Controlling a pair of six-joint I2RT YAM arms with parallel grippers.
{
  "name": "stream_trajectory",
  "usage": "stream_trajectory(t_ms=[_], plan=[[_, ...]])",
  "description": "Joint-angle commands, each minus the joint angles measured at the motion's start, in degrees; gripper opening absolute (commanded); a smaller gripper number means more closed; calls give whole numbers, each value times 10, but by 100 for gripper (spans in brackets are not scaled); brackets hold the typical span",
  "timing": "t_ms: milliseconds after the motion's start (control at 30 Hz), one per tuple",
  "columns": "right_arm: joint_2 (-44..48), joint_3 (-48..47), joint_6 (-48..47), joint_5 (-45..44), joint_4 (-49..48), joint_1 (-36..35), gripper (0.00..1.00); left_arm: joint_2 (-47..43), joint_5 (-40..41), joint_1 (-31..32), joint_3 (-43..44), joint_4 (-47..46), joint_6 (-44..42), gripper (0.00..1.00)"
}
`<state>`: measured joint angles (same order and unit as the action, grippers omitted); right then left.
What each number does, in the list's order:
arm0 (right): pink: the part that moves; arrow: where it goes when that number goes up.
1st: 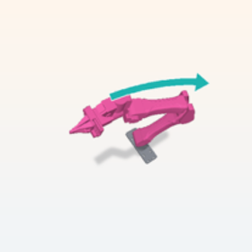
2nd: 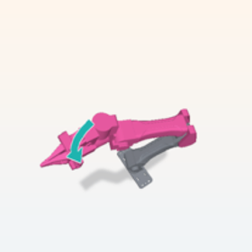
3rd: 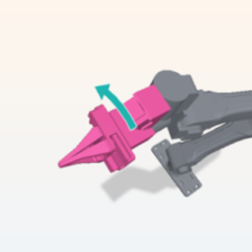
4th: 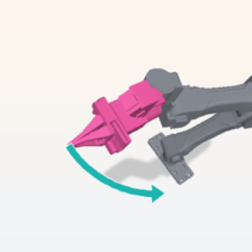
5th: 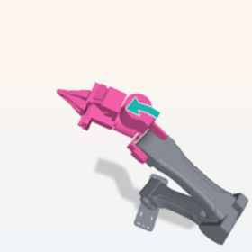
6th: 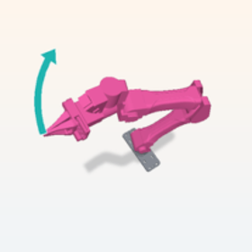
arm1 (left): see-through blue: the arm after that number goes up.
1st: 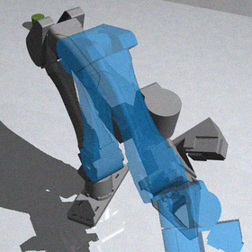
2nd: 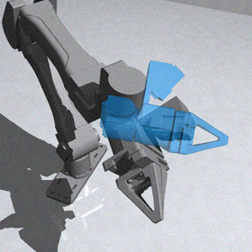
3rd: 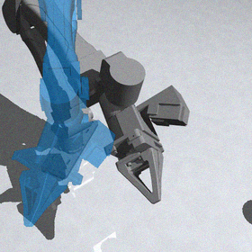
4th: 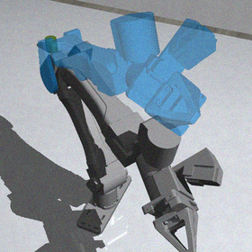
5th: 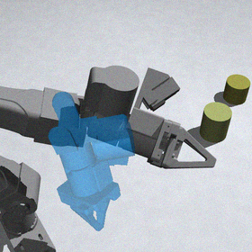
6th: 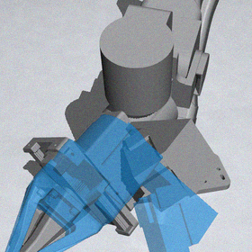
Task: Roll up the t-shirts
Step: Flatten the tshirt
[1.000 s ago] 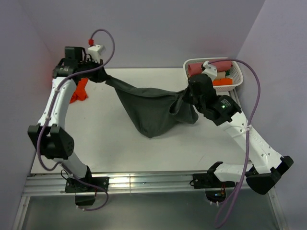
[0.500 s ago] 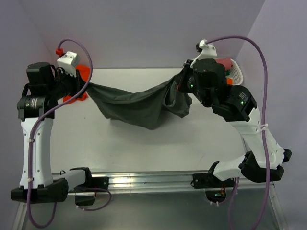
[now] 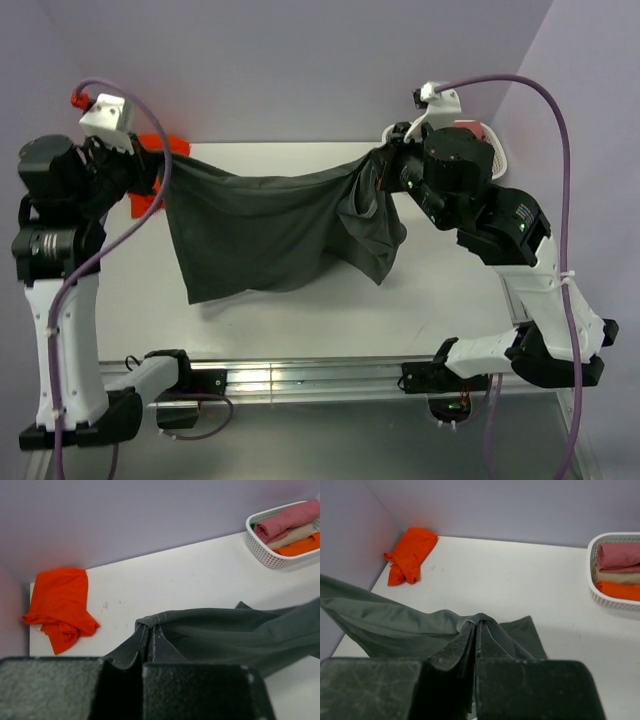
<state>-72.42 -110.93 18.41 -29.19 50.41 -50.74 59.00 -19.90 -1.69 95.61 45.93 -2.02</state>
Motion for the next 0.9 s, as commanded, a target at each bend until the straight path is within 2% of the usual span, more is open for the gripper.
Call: stream_trajectory(t_ms=[0, 67, 100, 167, 200, 233, 267, 333, 433, 500, 567, 733, 833, 867], plan=[[-39, -59, -50, 19, -35, 29, 0, 94, 42, -2, 19, -45, 16, 0], [-99, -102, -55, 79, -28, 56, 0, 136, 38, -3, 32, -59, 16, 0], [-119, -117, -58, 104, -30, 91, 0, 185, 38, -3, 41, -64, 15, 0], [-195, -157, -65, 159, -26, 131, 0, 241, 38, -3, 88, -75, 16, 0], [-226, -219, -69, 173, -20, 149, 0, 298, 38, -3, 108, -80, 16, 0], [-295, -256, -72, 188, -14, 182, 0, 326, 29, -6, 144, -101, 16, 0], [-328, -333, -76, 208, -5, 196, 0, 353, 22, -8, 168, -107, 16, 0], [-397, -376, -87, 222, -25, 224, 0, 432, 19, -14, 243, -124, 47, 0], [-403, -338, -97, 230, -134, 247, 0, 536, 25, -15, 396, -110, 63, 0], [-378, -264, -116, 212, -237, 253, 0, 574, 31, -17, 469, -113, 76, 0], [-367, -234, -129, 199, -309, 255, 0, 566, 39, -20, 466, -159, 77, 0], [-367, -299, -152, 141, -361, 253, 0, 487, 47, -37, 372, -232, 81, 0], [-323, -256, -151, 115, -379, 250, 0, 465, 49, -55, 344, -223, 64, 0], [-306, -205, -145, 108, -390, 250, 0, 455, 39, -66, 325, -217, 62, 0]])
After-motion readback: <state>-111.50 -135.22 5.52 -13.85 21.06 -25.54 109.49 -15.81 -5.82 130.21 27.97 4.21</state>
